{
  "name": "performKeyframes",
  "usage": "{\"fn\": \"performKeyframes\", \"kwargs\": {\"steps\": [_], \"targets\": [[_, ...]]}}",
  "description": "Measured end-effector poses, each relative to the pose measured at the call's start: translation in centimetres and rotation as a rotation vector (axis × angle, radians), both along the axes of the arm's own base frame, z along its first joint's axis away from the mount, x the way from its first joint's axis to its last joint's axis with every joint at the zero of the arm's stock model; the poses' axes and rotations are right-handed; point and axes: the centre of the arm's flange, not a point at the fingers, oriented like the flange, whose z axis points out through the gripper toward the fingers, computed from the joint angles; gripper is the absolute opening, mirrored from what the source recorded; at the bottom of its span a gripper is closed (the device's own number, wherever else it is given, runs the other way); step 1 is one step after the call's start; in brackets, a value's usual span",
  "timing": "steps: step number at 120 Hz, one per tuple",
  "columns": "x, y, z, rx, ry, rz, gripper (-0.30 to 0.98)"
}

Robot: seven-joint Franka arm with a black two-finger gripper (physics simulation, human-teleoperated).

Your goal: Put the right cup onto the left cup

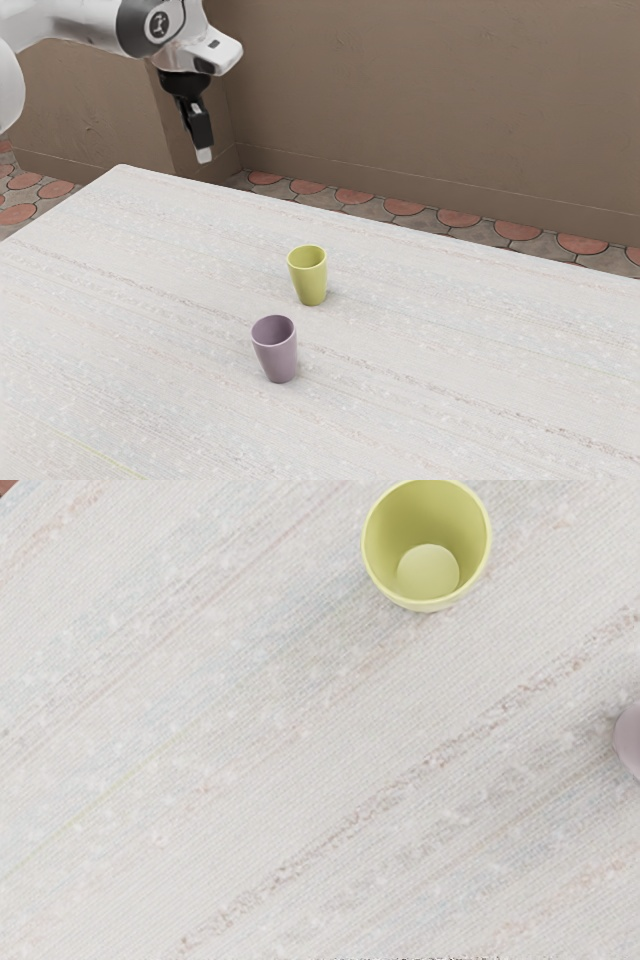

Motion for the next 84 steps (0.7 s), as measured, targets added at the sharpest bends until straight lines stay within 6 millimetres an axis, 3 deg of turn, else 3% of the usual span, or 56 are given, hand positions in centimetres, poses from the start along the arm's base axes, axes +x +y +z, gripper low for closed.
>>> {"fn": "performKeyframes", "kwargs": {"steps": [5, 23, 41, 67, 84], "targets": [[-0.3, -0.6, -1.2, -0.023, 0.026, -0.023, 0.68], [-1.2, -5.3, -10.5, -0.076, 0.137, -0.138, 0.68], [-2.5, -6.2, -16.8, -0.087, 0.175, -0.168, 0.69], [-3.2, -6.9, -23.1, -0.082, 0.182, -0.194, 0.69], [-2.9, -8.9, -25.5, -0.071, 0.167, -0.238, 0.69]]}}
